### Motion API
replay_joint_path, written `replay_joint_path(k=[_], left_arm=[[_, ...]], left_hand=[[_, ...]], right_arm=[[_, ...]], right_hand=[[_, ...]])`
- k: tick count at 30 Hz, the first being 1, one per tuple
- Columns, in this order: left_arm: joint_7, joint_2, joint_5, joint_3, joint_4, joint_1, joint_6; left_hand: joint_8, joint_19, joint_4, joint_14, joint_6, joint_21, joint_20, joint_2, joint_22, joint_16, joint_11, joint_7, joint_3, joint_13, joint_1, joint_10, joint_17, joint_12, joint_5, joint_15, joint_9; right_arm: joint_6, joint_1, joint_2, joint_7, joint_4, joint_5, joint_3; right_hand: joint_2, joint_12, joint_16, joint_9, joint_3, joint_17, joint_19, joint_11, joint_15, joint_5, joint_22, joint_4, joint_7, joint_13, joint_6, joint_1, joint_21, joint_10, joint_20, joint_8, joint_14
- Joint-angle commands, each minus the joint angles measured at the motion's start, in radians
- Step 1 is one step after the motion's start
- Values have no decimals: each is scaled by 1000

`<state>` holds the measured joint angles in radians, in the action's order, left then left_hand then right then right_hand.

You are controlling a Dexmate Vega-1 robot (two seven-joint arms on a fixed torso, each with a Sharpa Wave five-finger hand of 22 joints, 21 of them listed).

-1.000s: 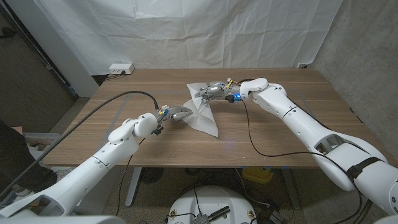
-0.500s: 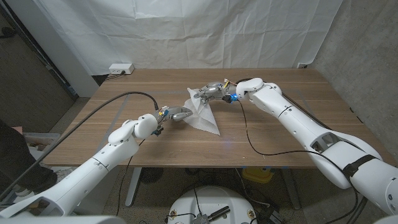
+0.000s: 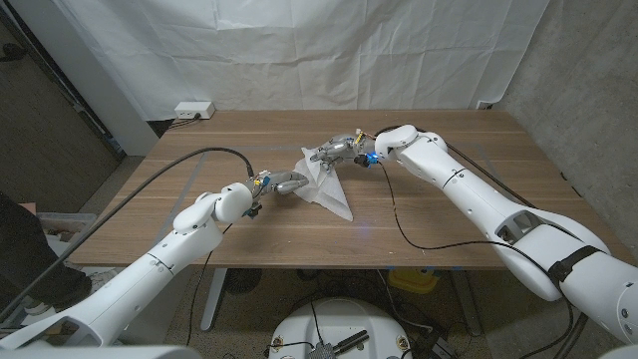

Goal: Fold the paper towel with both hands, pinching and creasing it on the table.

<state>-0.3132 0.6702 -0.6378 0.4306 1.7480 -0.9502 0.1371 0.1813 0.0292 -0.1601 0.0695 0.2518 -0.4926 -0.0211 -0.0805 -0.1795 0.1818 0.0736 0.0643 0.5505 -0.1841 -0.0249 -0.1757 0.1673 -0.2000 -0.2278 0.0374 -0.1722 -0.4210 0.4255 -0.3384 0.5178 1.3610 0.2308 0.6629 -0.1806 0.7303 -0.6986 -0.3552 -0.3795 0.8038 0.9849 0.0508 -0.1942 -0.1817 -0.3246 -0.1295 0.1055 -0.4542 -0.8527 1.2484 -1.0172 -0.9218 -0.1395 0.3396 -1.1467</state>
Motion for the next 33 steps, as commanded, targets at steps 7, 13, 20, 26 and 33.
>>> replay_joint_path(k=[7,13,20,26,33], left_arm=[[11,-2,-18,-9,28,-15,24],[12,-3,-20,-10,30,-16,26],[14,-5,-21,-10,31,-15,24],[14,-4,-23,-12,36,-18,26],[15,-2,-26,-17,45,-23,30]], left_hand=[[2,-9,-1,15,-4,6,27,-31,-4,4,1,-2,-6,-4,-2,-13,4,-7,-5,20,-4],[2,-11,0,17,-4,7,27,-31,-4,4,1,-2,-7,-4,-2,-13,4,-7,-5,21,-4],[2,-12,0,17,-4,8,27,-32,-4,4,1,-1,-7,-4,-3,-15,4,-7,-5,21,-4],[2,-13,0,17,-4,9,26,-33,-4,3,0,-1,-7,-4,-4,-15,4,-7,-5,20,-4],[2,-13,1,17,-5,11,25,-34,-4,3,0,-1,-7,-4,-5,-16,4,-7,-5,20,-4]], right_arm=[[3,-5,16,-2,-20,-23,20],[11,-2,22,4,-31,-21,21],[19,3,35,10,-51,-9,15],[25,4,35,19,-57,-5,11],[27,8,38,32,-65,13,-1]], right_hand=[[1,6,4,0,-2,4,-8,1,-4,-3,1,8,15,3,-26,6,-17,-10,-1,-9,-7],[1,7,7,1,-3,4,-11,2,-5,-4,4,7,15,5,-26,6,-26,-11,-1,-12,-6],[-3,-4,36,4,-7,-20,-21,11,-2,-4,11,10,18,19,-11,5,-42,-3,-4,-24,13],[1,-72,149,20,-30,-134,-75,44,42,-6,50,40,26,73,40,-36,-67,71,2,-72,75],[30,-176,273,49,-38,-249,-125,77,100,-2,120,84,28,141,84,-135,-79,179,31,-119,168]])
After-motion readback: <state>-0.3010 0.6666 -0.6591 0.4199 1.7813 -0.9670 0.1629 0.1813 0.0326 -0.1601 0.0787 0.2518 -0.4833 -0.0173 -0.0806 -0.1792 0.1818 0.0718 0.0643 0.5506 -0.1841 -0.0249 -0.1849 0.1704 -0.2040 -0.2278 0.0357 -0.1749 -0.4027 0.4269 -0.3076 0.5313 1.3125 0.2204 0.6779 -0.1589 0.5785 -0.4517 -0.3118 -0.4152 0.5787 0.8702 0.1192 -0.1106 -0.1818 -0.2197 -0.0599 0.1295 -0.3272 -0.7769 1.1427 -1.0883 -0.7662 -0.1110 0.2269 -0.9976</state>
